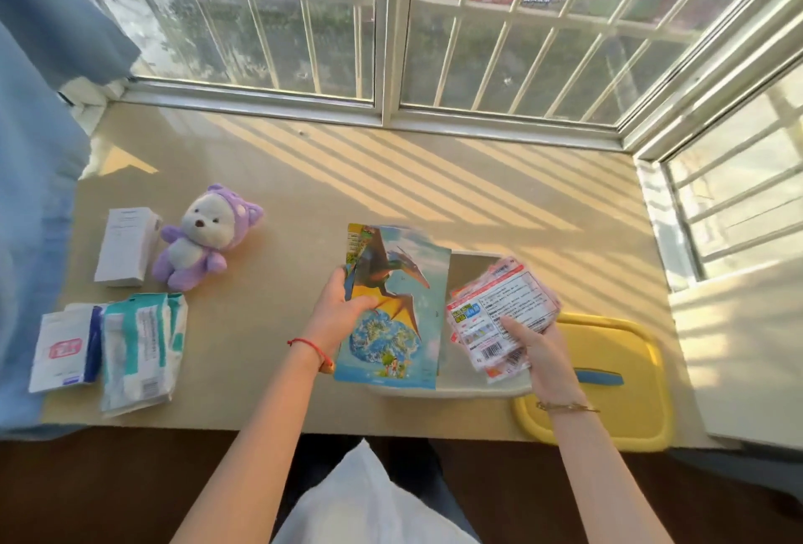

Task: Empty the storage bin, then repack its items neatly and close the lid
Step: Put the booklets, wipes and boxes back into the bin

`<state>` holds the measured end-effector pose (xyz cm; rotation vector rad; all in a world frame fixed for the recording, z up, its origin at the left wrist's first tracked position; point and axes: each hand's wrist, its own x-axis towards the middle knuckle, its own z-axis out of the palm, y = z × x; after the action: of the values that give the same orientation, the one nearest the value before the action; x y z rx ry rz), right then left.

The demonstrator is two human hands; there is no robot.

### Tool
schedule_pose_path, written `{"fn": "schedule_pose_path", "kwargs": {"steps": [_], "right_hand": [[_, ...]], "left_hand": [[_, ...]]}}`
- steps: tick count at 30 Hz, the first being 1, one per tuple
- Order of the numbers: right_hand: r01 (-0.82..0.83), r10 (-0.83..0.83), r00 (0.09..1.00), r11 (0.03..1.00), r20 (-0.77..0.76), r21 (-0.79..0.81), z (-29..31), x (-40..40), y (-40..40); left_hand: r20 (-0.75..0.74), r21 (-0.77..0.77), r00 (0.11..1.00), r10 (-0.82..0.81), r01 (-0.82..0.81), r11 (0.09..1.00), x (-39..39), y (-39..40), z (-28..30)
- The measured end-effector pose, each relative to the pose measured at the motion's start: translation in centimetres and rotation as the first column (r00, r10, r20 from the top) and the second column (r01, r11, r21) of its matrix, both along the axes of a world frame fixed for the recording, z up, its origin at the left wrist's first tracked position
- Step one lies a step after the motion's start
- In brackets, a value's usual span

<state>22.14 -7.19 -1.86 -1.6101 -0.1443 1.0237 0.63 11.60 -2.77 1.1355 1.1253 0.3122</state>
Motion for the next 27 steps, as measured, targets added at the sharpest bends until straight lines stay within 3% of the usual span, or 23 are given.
{"fn": "schedule_pose_path", "kwargs": {"steps": [13,17,22,27], "right_hand": [[-0.163,0.181,0.983,0.934,0.026,-0.319,-11.6,5.6,3.1],[-0.142,0.139,0.990,0.903,-0.038,-0.406,-15.1,5.1,4.1],[-0.191,0.182,0.981,0.862,-0.066,-0.470,-18.3,5.0,4.6],[-0.238,0.348,0.935,0.760,0.068,-0.605,-19.8,5.4,4.1]], "left_hand": [[-0.345,-0.062,0.938,-0.039,0.019,0.998,6.9,-2.7,-11.6],[-0.525,-0.018,0.850,-0.043,0.040,0.999,7.9,-3.0,-14.5],[-0.639,0.021,0.768,-0.048,0.080,0.997,8.6,-2.9,-16.7],[-0.661,0.123,0.750,0.026,0.074,0.990,8.2,-3.2,-17.6]]}}
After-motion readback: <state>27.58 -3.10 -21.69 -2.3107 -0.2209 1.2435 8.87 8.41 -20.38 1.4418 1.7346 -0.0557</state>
